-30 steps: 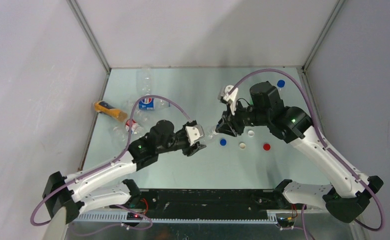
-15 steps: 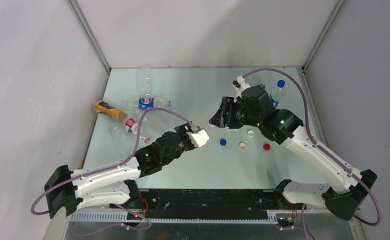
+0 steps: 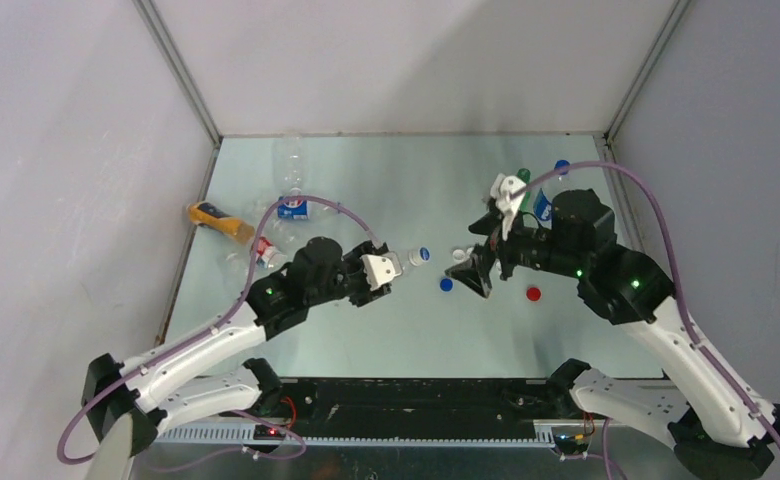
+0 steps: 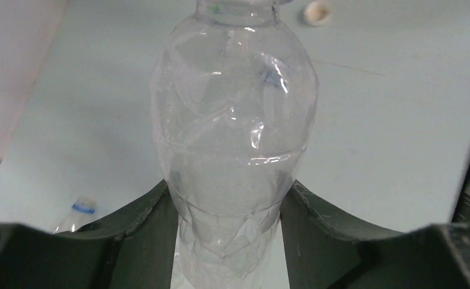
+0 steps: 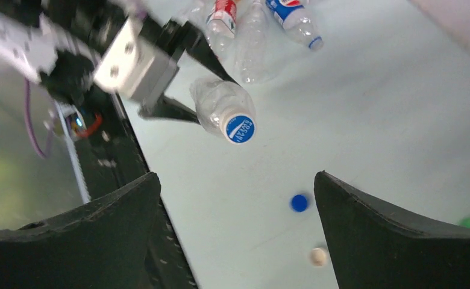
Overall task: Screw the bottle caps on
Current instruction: Screw the bottle cap onto the plastic bottle.
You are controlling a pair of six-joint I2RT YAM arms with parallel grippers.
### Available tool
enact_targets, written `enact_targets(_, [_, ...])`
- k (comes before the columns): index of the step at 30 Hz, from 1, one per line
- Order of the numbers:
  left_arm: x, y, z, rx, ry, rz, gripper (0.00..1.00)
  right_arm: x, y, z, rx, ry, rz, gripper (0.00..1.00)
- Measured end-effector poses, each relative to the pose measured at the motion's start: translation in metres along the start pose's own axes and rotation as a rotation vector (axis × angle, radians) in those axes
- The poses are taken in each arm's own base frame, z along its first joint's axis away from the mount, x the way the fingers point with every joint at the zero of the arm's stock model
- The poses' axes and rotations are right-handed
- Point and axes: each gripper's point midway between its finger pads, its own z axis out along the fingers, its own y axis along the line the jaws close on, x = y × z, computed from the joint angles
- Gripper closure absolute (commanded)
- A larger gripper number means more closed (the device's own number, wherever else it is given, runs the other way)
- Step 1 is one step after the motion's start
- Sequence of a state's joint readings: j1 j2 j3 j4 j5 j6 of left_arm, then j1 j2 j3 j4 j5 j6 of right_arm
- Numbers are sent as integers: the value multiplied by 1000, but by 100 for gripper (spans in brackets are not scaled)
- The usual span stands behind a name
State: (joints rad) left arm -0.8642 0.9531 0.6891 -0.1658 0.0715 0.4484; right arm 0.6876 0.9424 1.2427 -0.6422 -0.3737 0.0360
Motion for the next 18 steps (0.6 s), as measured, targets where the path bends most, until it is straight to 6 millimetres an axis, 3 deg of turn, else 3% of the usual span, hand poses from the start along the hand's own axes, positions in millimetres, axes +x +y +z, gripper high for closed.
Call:
enact_targets(4, [-20,-19,-14,184,-27,22,100,7,13,-13,-98,11,-294,1])
enact_targets(8, [-37,-35,-24,321,-54,55,100,20,31,-14,-216,36,-533,9])
enact_targets(13, [-32,-54,-27,453,-22,72,100,31,49,-14,-325,48,-732,21])
enact_targets(18, [-22,-64,-30,515,8,80,100,41,56,-9,-386,75,-817,34])
